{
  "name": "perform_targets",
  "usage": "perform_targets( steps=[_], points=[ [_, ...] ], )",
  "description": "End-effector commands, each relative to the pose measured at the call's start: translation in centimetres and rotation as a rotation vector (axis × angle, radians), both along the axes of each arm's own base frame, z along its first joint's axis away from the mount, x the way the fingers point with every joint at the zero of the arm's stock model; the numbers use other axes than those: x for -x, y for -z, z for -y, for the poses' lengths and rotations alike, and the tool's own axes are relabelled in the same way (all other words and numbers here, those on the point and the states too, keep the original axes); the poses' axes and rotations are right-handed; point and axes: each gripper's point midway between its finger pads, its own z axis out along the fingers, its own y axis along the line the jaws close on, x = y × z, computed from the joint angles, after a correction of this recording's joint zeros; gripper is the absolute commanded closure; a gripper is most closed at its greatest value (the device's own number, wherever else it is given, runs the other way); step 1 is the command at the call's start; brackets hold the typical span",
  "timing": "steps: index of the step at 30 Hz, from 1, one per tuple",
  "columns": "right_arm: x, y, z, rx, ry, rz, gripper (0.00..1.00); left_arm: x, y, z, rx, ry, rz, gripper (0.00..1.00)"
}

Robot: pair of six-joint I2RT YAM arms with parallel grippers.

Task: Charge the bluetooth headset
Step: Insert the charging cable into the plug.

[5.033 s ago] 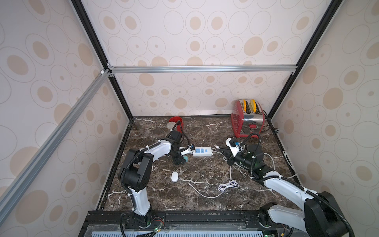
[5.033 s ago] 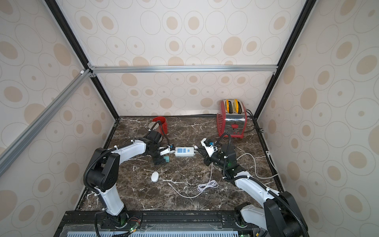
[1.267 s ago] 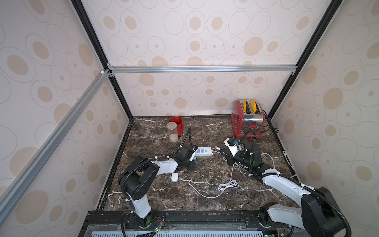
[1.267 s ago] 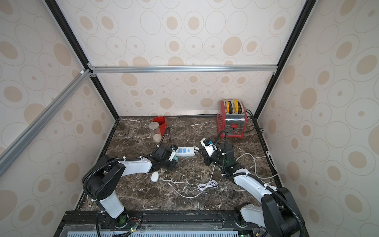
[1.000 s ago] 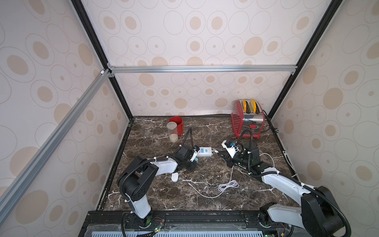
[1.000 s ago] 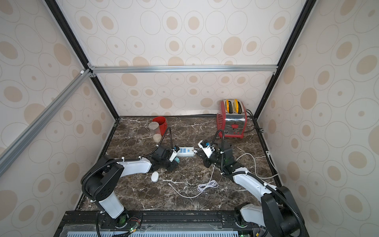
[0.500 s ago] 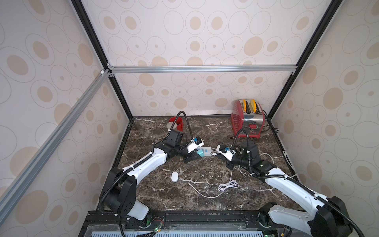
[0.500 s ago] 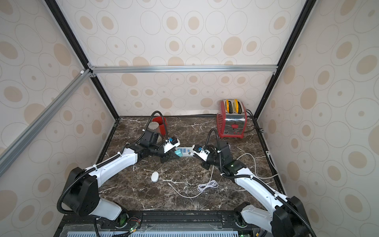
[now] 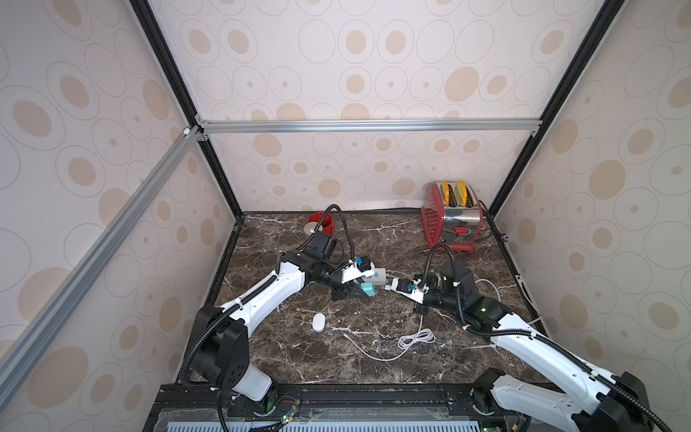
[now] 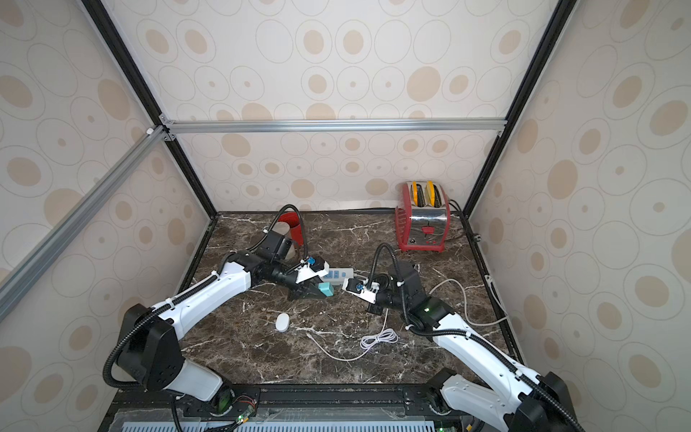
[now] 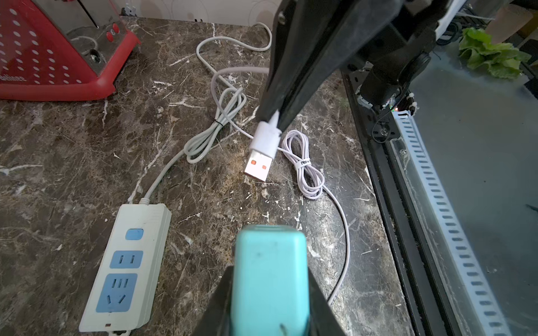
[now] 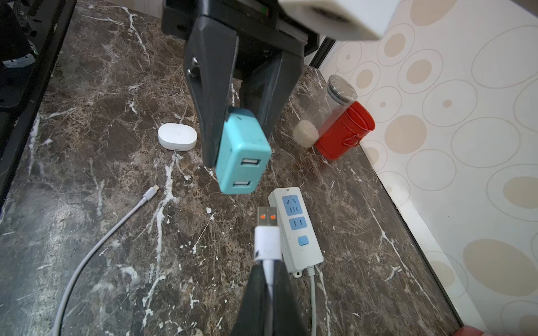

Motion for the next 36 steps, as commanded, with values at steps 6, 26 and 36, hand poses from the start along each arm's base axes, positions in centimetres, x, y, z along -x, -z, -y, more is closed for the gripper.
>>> perform_targets(
  steps=[6, 26, 36],
  points=[
    [0.3, -0.9, -1.4, -0.046, -0.042, -0.051, 1.00, 1.1, -1.4, 0.4, 0.046, 0.058, 0.043, 1.00],
    [0.1, -0.3, -2.8, -0.026, -0.070, -0.079, 1.00, 1.1, -1.7, 0.4, 0.058, 0.044, 0.048, 1.00],
    [1.2, 0.4, -2.8, -0.002, -0.099, -0.126, 1.00, 0.9, -1.6, 0.3, 0.053, 0.040, 0.053, 1.00]
  ],
)
